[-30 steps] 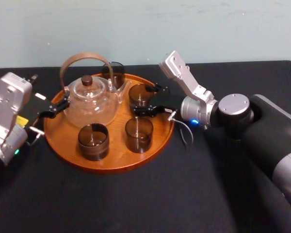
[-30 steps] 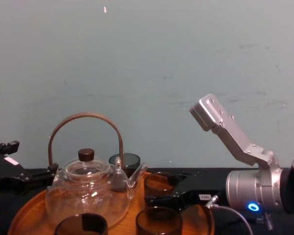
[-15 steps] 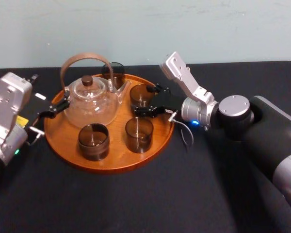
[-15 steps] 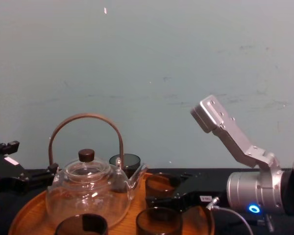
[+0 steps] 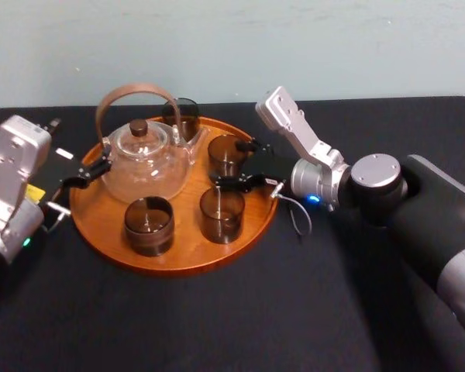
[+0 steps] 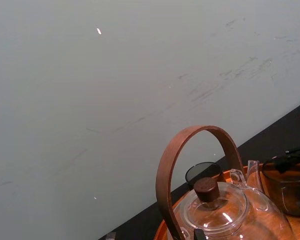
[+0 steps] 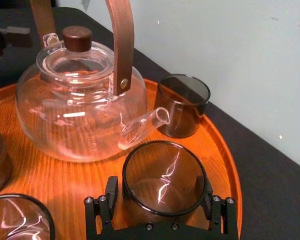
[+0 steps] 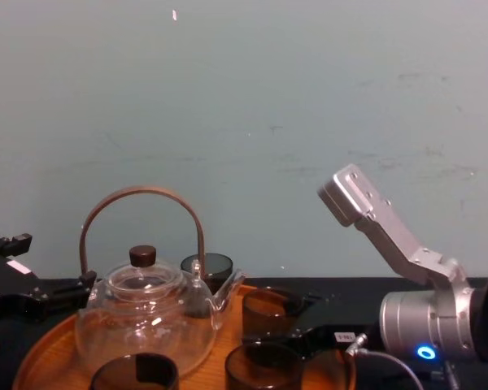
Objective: Pick up the glass from the table and place it on the tray.
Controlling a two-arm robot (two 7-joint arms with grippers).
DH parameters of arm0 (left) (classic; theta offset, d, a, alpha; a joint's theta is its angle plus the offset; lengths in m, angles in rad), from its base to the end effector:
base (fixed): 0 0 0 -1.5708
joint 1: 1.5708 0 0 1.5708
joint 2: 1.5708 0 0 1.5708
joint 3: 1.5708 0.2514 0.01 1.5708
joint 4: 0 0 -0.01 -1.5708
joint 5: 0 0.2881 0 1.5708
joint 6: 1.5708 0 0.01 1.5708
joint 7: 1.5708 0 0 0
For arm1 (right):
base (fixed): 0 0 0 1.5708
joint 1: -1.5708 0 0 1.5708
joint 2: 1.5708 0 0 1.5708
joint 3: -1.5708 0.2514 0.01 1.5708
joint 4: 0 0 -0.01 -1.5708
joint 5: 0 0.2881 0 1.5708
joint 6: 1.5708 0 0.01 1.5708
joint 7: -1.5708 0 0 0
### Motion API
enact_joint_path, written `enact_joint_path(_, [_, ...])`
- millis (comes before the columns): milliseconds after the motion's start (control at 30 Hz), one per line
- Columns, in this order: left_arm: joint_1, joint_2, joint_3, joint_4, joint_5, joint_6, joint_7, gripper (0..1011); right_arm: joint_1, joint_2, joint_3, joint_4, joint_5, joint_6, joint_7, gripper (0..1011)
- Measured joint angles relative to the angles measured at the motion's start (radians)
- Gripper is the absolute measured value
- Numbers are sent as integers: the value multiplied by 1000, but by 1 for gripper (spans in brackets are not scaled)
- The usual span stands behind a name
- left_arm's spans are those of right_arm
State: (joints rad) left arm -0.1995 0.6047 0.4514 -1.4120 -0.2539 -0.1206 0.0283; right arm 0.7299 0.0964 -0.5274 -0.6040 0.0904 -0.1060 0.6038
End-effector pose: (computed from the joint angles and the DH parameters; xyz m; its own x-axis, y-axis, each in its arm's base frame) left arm 0.3322 0.0662 -0.2672 0.2923 0.8803 0.3737 -0.9552 0.2873 0.0702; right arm 0.4493 0.0377 -0.2793 0.7864 -0.6007 0.1440 0.6081 0.7121 -0.3509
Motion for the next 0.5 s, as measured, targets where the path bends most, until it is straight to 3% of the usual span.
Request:
enact_joint_path(233, [0,0,0,0,0,0,0,1009,-9,8,-2,-21,0,36,12,1002])
enact_joint_path(500, [0,0,0,0,0,0,0,1010,-56,49,-12,-149,-2,133,11,1002])
